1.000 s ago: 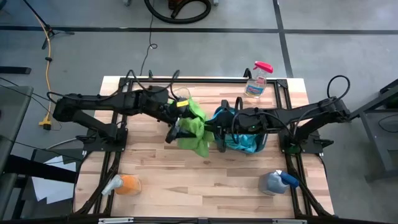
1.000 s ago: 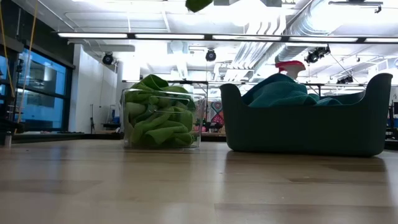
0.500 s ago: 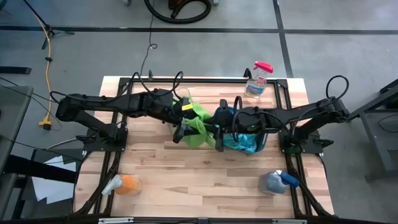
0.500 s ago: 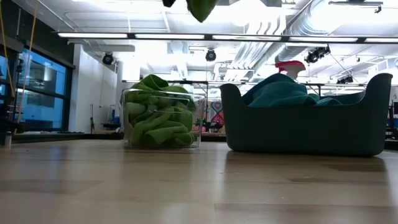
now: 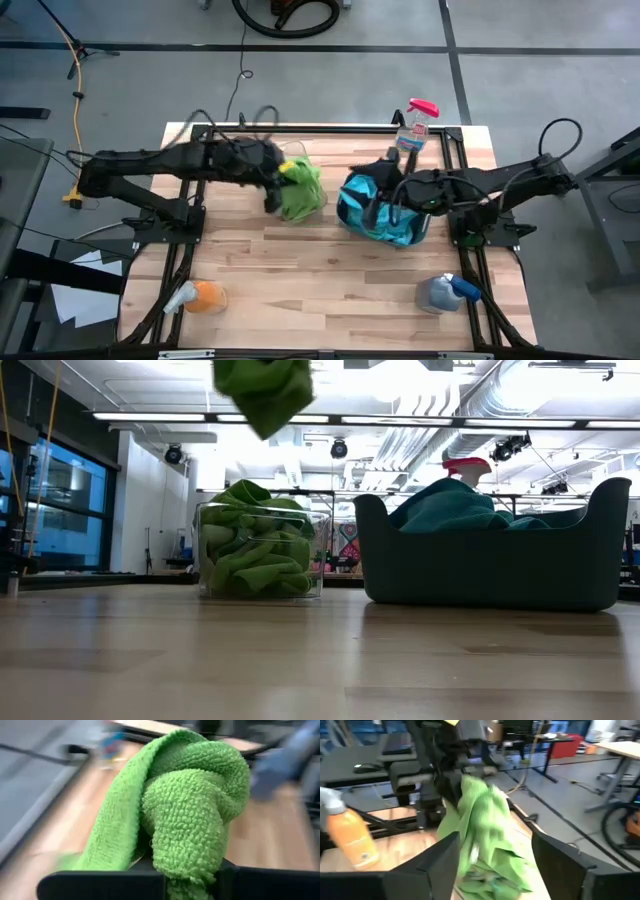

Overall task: Sort microfiber towel by color & place in baskets
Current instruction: Put the green towel into the transparent bin

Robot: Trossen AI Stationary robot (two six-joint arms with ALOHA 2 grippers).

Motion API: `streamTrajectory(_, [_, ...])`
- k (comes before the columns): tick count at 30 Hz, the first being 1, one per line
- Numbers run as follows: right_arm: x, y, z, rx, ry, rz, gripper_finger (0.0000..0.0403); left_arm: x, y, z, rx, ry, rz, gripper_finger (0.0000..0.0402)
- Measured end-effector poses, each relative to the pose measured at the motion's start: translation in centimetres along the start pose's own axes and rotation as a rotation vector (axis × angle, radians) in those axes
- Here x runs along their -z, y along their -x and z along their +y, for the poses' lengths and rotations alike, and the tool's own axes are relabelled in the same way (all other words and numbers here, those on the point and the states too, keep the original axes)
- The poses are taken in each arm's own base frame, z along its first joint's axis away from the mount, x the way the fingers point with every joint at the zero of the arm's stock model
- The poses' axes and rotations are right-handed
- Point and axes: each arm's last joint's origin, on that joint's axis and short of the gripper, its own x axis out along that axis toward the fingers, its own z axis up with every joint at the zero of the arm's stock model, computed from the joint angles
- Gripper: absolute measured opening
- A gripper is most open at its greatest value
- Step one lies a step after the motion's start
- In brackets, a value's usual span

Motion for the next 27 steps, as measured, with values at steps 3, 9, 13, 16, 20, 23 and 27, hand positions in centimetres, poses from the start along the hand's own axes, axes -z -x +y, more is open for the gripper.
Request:
streamTrajectory(3, [-0.2,1.4,-0.8,0.046,-0.004,0.007,0.0254,0.2,2.3,1.7,-0.165,-0.019,-0.025,0.0007])
streamTrajectory(9, [-0.6,3.5,-2.4,0.076,-0.085,0.021,0.0256,1.6,4.7,6.4,-0.412,0.026,-0.042,0.0005])
streamTrajectory(13, [-0.6,4.0,-2.8,0.079,-0.119,0.028,0.0257,1.9,3.5,10.5,-0.405,0.102,0.032,0.0004])
streamTrajectory(16, [-0.5,4.0,-2.8,0.082,-0.116,0.034,0.0257,1.6,1.4,12.9,-0.324,0.152,0.054,0.0004])
streamTrajectory(20, [-0.2,3.9,-2.8,0.088,-0.120,0.060,0.0257,1.7,-1.8,14.4,-0.335,0.107,0.119,0.0003])
streamTrajectory(23, [0.2,4.0,-2.9,0.099,-0.144,0.095,0.0257,2.6,-4.1,15.1,-0.353,0.081,0.212,0.0003])
streamTrajectory(27, [0.7,4.0,-3.0,0.115,-0.182,0.135,0.0257,3.8,-6.7,15.8,-0.342,0.087,0.311,0.0003])
